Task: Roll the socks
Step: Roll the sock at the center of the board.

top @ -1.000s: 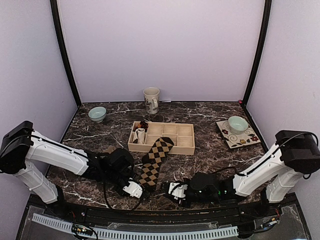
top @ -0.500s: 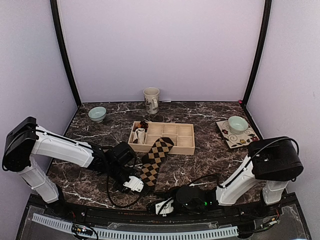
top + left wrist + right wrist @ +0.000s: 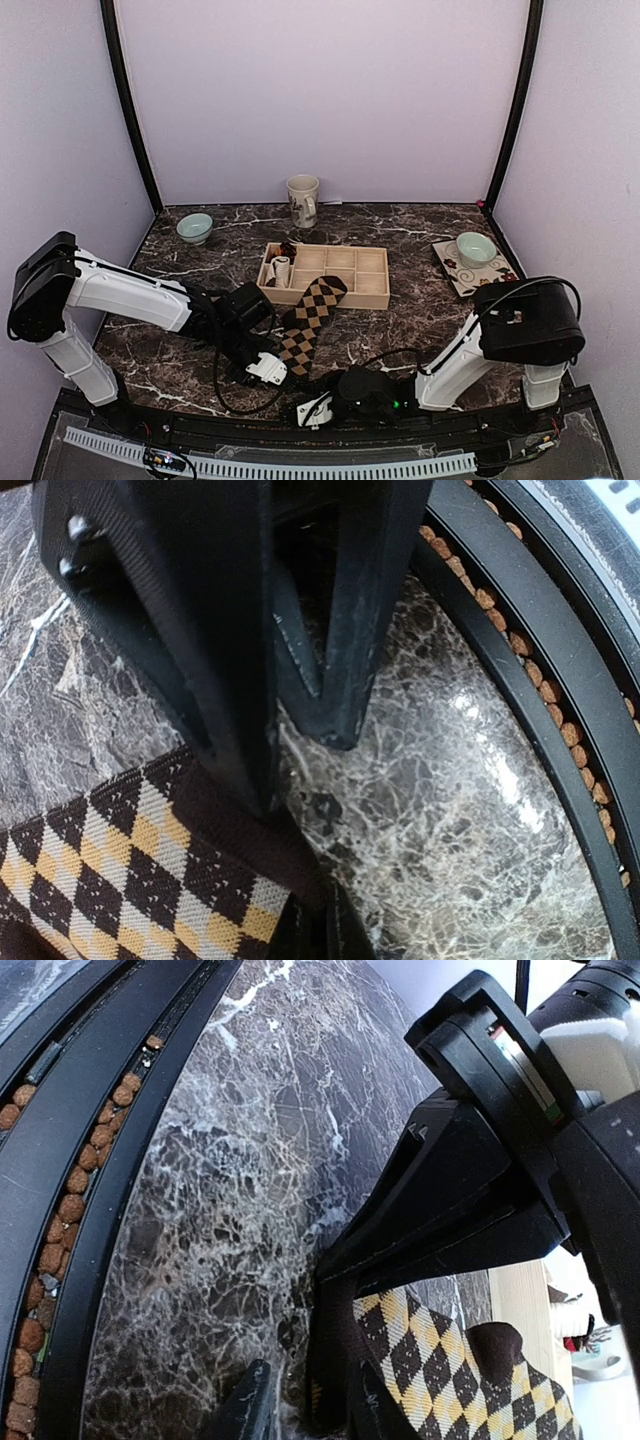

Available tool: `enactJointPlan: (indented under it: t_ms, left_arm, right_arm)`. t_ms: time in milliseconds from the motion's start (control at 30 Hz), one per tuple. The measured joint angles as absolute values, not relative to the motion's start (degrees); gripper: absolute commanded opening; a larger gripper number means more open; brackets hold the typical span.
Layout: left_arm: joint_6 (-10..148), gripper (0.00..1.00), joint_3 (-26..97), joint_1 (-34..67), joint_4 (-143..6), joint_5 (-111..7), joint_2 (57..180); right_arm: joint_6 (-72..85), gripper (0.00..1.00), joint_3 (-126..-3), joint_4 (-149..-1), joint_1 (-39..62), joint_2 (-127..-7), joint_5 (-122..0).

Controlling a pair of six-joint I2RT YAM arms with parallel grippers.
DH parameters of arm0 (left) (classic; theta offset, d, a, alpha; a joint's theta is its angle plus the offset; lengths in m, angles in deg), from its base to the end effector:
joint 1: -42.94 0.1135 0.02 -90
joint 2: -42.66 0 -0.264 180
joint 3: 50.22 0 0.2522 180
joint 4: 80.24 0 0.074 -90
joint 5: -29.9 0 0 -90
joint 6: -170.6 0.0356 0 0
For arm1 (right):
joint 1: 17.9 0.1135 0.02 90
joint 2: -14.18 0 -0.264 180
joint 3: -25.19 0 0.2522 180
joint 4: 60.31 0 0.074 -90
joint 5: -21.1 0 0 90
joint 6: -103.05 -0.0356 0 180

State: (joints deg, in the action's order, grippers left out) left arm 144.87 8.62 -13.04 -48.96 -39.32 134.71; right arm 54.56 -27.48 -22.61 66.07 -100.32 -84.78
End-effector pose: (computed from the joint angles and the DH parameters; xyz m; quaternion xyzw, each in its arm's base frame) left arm 0.1499 -0.2447 0.1424 0.8517 0.4433 -0.1597 0.2293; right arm 0.0462 0.3444 0.0872 -0.7045 0.4475 0.0869 0.5439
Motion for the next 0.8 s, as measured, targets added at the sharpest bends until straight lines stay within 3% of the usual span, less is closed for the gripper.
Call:
enactJointPlan:
  t_ms: [800]
  left_arm:
    - [145.97,0.00,12.12,-11.86,-43.97,-36.70,135.76]
  right_arm:
    - [46.74,0.17,-28.16,-17.49,64.47,-103.29,-83.75]
